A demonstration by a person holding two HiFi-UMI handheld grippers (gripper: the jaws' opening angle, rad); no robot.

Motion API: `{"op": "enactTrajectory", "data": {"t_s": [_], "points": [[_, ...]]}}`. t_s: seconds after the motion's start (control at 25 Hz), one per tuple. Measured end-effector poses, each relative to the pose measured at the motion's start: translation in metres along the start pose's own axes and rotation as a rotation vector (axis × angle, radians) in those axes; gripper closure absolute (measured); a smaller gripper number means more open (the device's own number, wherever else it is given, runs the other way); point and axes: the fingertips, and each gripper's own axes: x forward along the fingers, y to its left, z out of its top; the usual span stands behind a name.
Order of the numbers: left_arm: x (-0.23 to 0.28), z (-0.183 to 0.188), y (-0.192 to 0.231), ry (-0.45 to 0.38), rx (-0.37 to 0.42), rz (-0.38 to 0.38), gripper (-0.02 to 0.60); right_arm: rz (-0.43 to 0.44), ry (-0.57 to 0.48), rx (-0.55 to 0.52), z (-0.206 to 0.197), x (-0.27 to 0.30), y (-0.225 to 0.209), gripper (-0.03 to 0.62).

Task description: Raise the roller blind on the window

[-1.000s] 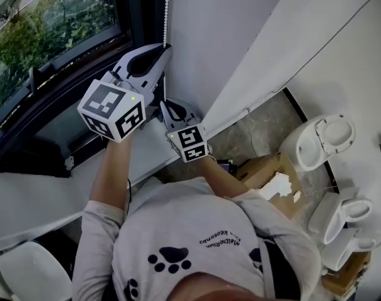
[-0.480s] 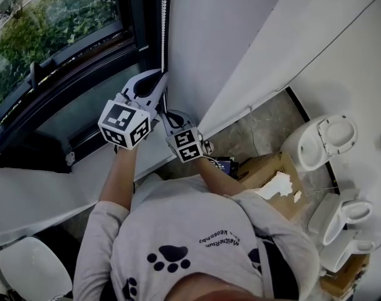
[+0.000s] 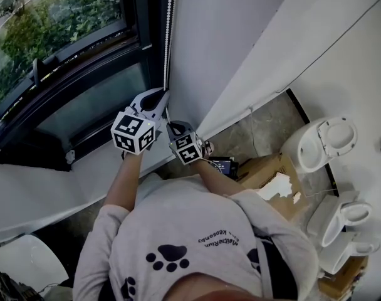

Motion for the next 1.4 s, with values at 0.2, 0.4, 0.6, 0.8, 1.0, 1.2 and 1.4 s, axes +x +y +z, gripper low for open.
{"op": "enactTrajectory", "data": {"t_s": [0.2,0.4,0.6,0.8,1.0,1.2,1.4], "points": [[-0.003,-0.02,0.002,0.025,-0.027,0.008,0.566,0.06,-0.06,0.048,0.009,-0.006,0.008,0.45],[-0.003,-0.023,0.006,0.022,-0.017,0.015,0.566,0.012,-0.176,0.101,0.057,-0.048,-0.009,0.451],[-0.001,-0.021,0.007,0.02,0.021,0.017,0.566,-0.063,-0.383,0.1,0.148,-0.118,-0.028,0.462],[0.002,-0.022,0.005,0.013,0.035,0.009,0.566,-0.087,-0.568,0.028,0.247,-0.171,-0.028,0.482],[0.001,-0.023,0.006,-0.005,0.025,0.014,0.566,-0.123,-0.639,-0.044,0.311,-0.185,-0.029,0.507],[0.001,-0.021,0.01,-0.012,0.012,0.009,0.566,-0.147,-0.663,-0.073,0.352,-0.179,-0.033,0.522],[0.002,-0.023,0.008,-0.021,0.008,0.005,0.566,-0.116,-0.669,-0.031,0.358,-0.167,-0.036,0.58]]}}
